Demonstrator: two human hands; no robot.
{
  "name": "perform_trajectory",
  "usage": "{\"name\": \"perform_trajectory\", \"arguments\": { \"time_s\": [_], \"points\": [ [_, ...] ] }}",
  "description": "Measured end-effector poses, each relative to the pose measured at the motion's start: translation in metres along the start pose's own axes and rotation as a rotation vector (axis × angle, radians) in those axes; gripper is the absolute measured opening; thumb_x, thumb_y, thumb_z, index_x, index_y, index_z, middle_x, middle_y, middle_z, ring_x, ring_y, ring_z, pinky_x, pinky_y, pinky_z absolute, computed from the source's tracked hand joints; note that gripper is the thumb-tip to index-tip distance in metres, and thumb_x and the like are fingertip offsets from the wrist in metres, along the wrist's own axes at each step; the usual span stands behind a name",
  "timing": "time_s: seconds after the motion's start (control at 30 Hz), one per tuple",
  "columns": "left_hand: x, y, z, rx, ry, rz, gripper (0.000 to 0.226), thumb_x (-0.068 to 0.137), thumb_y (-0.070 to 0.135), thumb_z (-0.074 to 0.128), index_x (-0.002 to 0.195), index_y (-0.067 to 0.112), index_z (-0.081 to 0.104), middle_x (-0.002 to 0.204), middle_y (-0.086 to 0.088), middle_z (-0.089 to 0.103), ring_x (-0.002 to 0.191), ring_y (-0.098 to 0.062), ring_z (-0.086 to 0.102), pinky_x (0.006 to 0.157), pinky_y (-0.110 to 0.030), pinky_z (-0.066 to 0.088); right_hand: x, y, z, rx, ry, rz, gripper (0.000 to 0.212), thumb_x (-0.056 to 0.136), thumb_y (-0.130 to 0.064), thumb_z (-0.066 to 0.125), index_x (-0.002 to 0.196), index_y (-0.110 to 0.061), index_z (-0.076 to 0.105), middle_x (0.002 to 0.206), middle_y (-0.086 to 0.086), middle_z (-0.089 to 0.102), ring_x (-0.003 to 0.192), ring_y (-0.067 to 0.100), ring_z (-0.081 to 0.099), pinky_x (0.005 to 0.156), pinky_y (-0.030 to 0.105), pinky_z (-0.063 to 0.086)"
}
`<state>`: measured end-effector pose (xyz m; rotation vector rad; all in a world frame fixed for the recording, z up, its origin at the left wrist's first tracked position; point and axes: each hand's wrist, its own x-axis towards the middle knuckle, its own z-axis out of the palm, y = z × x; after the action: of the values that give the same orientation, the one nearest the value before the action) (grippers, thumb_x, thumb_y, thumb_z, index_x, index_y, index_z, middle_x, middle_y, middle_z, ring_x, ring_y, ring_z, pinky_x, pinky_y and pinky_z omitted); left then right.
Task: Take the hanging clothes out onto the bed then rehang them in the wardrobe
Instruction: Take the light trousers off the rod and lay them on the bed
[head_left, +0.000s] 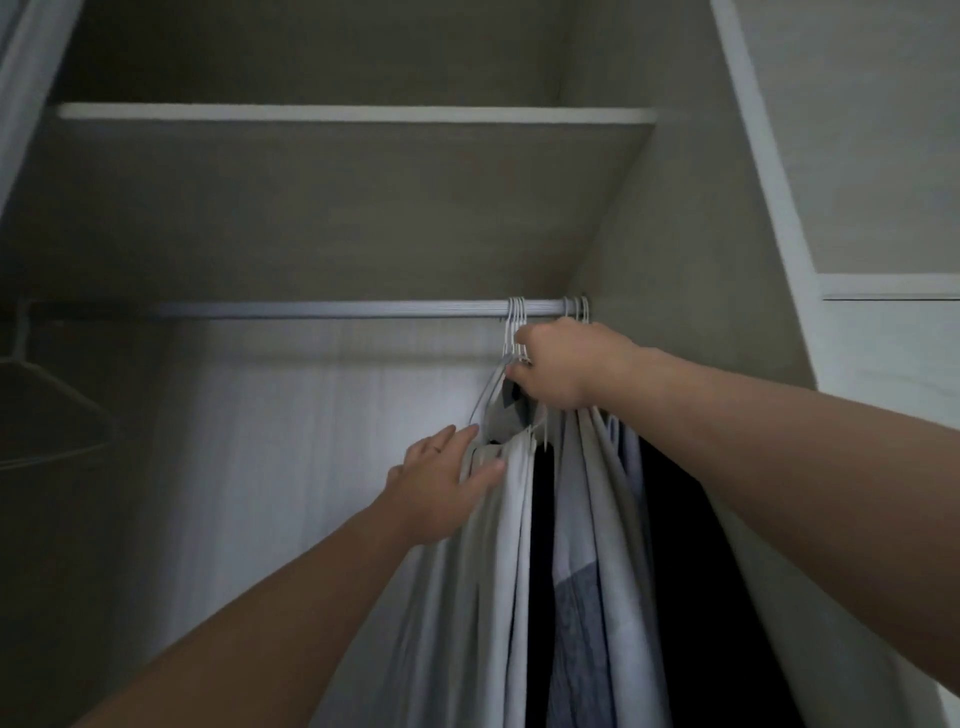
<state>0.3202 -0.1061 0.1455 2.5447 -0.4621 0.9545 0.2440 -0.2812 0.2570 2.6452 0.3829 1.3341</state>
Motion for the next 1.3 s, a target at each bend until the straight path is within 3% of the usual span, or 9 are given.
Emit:
{"name": "perform_trajectory", "arguments": {
  "time_s": [0.23, 0.33, 0.43, 0.53, 0.63, 0.73, 0.93, 1.03, 1.3],
  "points": [
    [0.027, -0.005, 0.026, -0.286, -0.140, 0.117, 0.078, 0.087, 0.081, 0.030, 0.154, 0.041, 0.023, 0.164, 0.008, 0.020, 0.150, -0.018, 0.016, 0.121, -0.046, 0.017, 0.024, -0.019, 0.004, -0.062, -0.089, 0.110, 0.032, 0.094, -0.032, 0.049, 0.114, -0.009, 0.060, 0.122, 0.017, 0.060, 0.105, 0.034, 0.059, 0.086, 0.035, 0.050],
    [0.035, -0.015, 0.023, -0.401, -0.174, 0.169, 0.084, 0.078, 0.087, 0.032, 0.151, 0.044, 0.028, 0.161, 0.010, 0.027, 0.148, -0.015, 0.024, 0.121, -0.041, 0.020, 0.033, -0.027, -0.001, -0.017, -0.065, 0.200, 0.019, 0.094, -0.028, 0.052, 0.088, -0.010, 0.055, 0.092, 0.014, 0.059, 0.083, 0.029, 0.054, 0.069, 0.028, 0.041],
    [0.042, -0.028, 0.020, -0.492, -0.195, 0.204, 0.087, 0.075, 0.088, 0.035, 0.149, 0.043, 0.036, 0.156, 0.016, 0.035, 0.144, -0.009, 0.032, 0.120, -0.036, 0.024, 0.044, -0.034, -0.004, 0.471, -0.076, 0.374, 0.020, 0.093, -0.022, 0.056, 0.084, -0.005, 0.055, 0.074, 0.013, 0.060, 0.059, 0.027, 0.062, 0.055, 0.027, 0.050],
    [0.047, -0.044, 0.019, -0.551, -0.206, 0.211, 0.079, 0.075, 0.088, 0.039, 0.142, 0.047, 0.043, 0.148, 0.020, 0.046, 0.137, -0.003, 0.041, 0.118, -0.036, 0.030, 0.052, -0.043, -0.004, 1.100, -0.194, 0.557, 0.037, 0.098, -0.025, 0.053, 0.124, 0.001, 0.046, 0.105, 0.027, 0.062, 0.067, 0.029, 0.070, 0.063, 0.036, 0.059],
    [0.050, -0.060, 0.017, -0.614, -0.188, 0.213, 0.070, 0.073, 0.085, 0.042, 0.135, 0.052, 0.049, 0.135, 0.029, 0.056, 0.127, 0.006, 0.048, 0.110, -0.026, 0.035, 0.063, -0.047, 0.000, 1.452, -0.265, 0.639, 0.054, 0.100, -0.022, 0.049, 0.142, 0.005, 0.028, 0.117, 0.030, 0.056, 0.069, 0.032, 0.071, 0.060, 0.039, 0.060],
    [0.051, -0.072, 0.015, -0.652, -0.185, 0.230, 0.069, 0.073, 0.084, 0.042, 0.134, 0.053, 0.050, 0.128, 0.033, 0.057, 0.122, 0.012, 0.049, 0.102, -0.020, 0.035, 0.073, -0.057, 0.010, 1.642, -0.319, 0.681, 0.052, 0.101, -0.021, 0.040, 0.140, 0.012, 0.027, 0.099, 0.025, 0.059, 0.064, 0.027, 0.063, 0.051, 0.033, 0.057],
    [0.054, -0.080, 0.014, -0.639, -0.193, 0.233, 0.058, 0.073, 0.088, 0.040, 0.122, 0.059, 0.052, 0.120, 0.031, 0.061, 0.117, 0.009, 0.052, 0.101, -0.024, 0.038, 0.089, -0.076, 0.025, 1.831, -0.281, 0.751, 0.033, 0.095, -0.020, 0.030, 0.122, -0.003, 0.039, 0.060, 0.003, 0.035, 0.040, 0.010, 0.029, 0.039, 0.015, 0.032],
    [0.053, -0.080, 0.011, -0.620, -0.166, 0.220, 0.051, 0.069, 0.091, 0.039, 0.113, 0.065, 0.043, 0.108, 0.041, 0.055, 0.110, 0.013, 0.049, 0.090, -0.012, 0.033, 0.092, -0.081, 0.027, 1.800, -0.155, 0.819, 0.033, 0.092, -0.019, 0.032, 0.109, 0.001, 0.052, 0.044, 0.000, 0.031, 0.032, 0.008, 0.021, 0.031, 0.012, 0.021],
    [0.050, -0.085, 0.011, -0.601, -0.176, 0.242, 0.074, 0.070, 0.089, 0.037, 0.137, 0.058, 0.033, 0.151, 0.011, 0.043, 0.139, -0.009, 0.037, 0.112, -0.030, 0.030, 0.090, -0.098, 0.034, 1.882, 0.040, 0.705, 0.028, 0.093, -0.019, 0.034, 0.097, 0.003, 0.051, 0.036, -0.003, 0.030, 0.027, 0.007, 0.017, 0.028, 0.015, 0.014]
  ]
}}
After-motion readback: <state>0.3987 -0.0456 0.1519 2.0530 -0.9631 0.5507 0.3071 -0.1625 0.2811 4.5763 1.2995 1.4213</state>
